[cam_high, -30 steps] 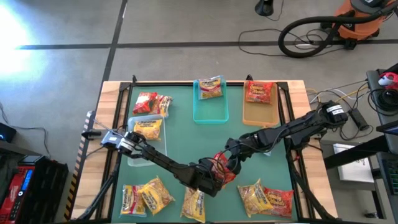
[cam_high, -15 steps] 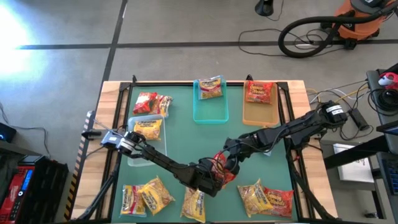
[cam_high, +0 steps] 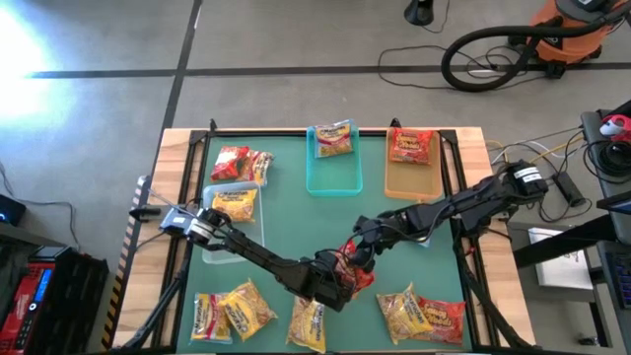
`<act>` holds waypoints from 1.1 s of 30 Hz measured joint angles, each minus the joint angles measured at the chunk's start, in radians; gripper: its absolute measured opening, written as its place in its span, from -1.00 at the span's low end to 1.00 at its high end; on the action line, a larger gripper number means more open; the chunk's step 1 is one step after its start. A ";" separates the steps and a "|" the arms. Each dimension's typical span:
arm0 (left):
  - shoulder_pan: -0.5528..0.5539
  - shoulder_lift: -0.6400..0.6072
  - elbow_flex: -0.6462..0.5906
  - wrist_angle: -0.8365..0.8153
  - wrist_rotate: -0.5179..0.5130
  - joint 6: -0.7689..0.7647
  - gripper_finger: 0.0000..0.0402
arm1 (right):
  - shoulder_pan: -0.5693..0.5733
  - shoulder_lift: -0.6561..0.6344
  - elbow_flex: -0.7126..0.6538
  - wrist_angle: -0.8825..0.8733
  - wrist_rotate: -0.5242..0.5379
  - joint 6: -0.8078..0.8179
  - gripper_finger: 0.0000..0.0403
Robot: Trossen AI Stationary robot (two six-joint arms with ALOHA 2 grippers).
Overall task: Sort Maruchan noodles
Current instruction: Put the bottom left orange noodle pack into the orange bin
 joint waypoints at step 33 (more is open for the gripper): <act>-0.002 -0.002 0.014 -0.034 0.001 -0.012 -0.81 | 0.022 0.106 0.002 0.068 -0.057 0.004 -0.03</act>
